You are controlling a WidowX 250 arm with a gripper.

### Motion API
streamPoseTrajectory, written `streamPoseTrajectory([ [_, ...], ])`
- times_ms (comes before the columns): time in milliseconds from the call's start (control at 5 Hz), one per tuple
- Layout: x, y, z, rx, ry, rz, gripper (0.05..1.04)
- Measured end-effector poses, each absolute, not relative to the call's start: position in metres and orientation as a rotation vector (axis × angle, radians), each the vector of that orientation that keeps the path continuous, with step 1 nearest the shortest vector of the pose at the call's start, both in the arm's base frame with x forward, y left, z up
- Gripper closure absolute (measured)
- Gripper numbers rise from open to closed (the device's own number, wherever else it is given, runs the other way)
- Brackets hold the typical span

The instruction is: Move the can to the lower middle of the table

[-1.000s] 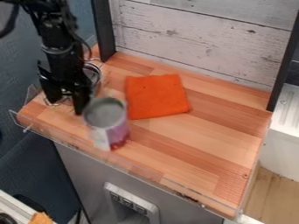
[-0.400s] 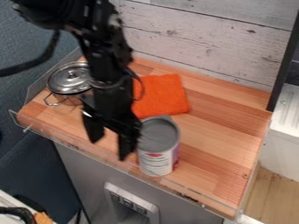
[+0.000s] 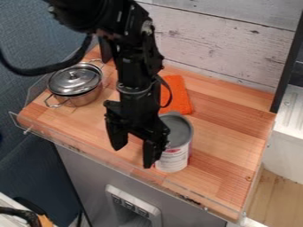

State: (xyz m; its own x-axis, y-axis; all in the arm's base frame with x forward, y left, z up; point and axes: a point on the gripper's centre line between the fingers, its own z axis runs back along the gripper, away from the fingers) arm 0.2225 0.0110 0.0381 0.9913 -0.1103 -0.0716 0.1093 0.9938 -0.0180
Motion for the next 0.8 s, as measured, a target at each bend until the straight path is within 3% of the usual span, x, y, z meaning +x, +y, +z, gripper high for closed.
streamPoseTrajectory([
  [200, 0.231, 0.009, 0.040, -0.005, 0.058, -0.142, 0.082],
  [600, 0.212, 0.052, 0.099, 0.021, -0.039, -0.100, 0.082],
  [800, 0.214, 0.071, 0.106, 0.050, -0.059, -0.098, 0.082],
])
